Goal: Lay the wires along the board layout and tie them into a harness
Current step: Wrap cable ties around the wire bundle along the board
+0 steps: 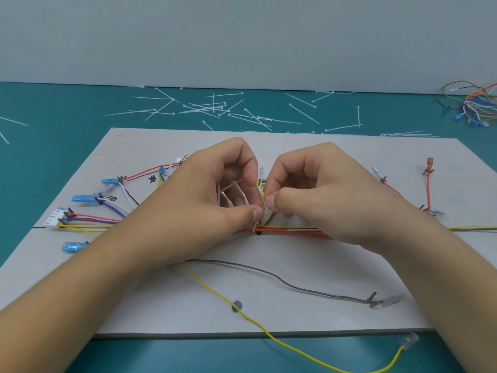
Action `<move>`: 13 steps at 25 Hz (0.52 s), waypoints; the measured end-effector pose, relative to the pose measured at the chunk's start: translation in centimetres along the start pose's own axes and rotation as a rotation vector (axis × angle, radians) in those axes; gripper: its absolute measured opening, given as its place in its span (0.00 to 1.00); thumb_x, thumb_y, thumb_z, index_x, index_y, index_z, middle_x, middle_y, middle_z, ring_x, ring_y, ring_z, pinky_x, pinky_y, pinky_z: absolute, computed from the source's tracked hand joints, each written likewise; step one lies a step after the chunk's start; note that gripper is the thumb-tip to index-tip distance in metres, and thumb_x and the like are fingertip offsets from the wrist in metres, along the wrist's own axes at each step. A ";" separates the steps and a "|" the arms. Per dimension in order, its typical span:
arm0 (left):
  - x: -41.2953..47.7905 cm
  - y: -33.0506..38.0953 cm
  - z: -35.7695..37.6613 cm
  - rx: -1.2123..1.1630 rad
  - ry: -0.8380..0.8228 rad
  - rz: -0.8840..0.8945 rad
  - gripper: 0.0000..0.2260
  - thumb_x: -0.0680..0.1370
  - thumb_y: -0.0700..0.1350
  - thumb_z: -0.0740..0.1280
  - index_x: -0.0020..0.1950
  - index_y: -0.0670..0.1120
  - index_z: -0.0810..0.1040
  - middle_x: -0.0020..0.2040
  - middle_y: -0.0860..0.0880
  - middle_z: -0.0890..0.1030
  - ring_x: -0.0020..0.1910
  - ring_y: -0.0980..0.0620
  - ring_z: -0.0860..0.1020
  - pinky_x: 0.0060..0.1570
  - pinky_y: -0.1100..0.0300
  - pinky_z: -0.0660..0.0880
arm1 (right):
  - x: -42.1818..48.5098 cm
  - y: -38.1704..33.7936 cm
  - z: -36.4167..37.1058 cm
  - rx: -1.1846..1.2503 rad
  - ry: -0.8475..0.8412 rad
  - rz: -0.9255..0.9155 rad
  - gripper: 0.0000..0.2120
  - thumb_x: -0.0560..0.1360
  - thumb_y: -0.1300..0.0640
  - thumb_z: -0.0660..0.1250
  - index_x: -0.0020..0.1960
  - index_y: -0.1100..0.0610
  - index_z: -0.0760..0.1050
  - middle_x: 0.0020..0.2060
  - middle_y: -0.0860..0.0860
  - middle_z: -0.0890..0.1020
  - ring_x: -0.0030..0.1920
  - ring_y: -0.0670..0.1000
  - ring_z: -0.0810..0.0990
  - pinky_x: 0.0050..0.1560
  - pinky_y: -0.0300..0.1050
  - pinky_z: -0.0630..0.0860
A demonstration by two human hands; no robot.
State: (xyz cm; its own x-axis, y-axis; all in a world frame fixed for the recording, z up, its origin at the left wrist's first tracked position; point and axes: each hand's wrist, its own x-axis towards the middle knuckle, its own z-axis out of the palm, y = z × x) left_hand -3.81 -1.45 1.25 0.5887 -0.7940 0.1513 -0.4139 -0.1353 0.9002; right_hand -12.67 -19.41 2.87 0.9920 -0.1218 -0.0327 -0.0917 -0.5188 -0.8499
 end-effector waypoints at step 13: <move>0.2 -0.1 -0.2 0.041 -0.029 -0.118 0.15 0.74 0.31 0.74 0.47 0.48 0.72 0.40 0.46 0.85 0.31 0.53 0.75 0.32 0.63 0.73 | 0.1 -0.2 0.3 -0.032 0.121 -0.071 0.08 0.73 0.62 0.71 0.37 0.52 0.82 0.33 0.52 0.82 0.38 0.61 0.80 0.33 0.50 0.75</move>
State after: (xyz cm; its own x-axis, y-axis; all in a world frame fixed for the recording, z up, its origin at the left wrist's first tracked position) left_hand -3.52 -1.50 1.22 0.6147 -0.7881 0.0327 -0.3716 -0.2527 0.8933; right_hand -12.53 -19.10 2.85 0.9785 -0.1844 0.0922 -0.0266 -0.5563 -0.8306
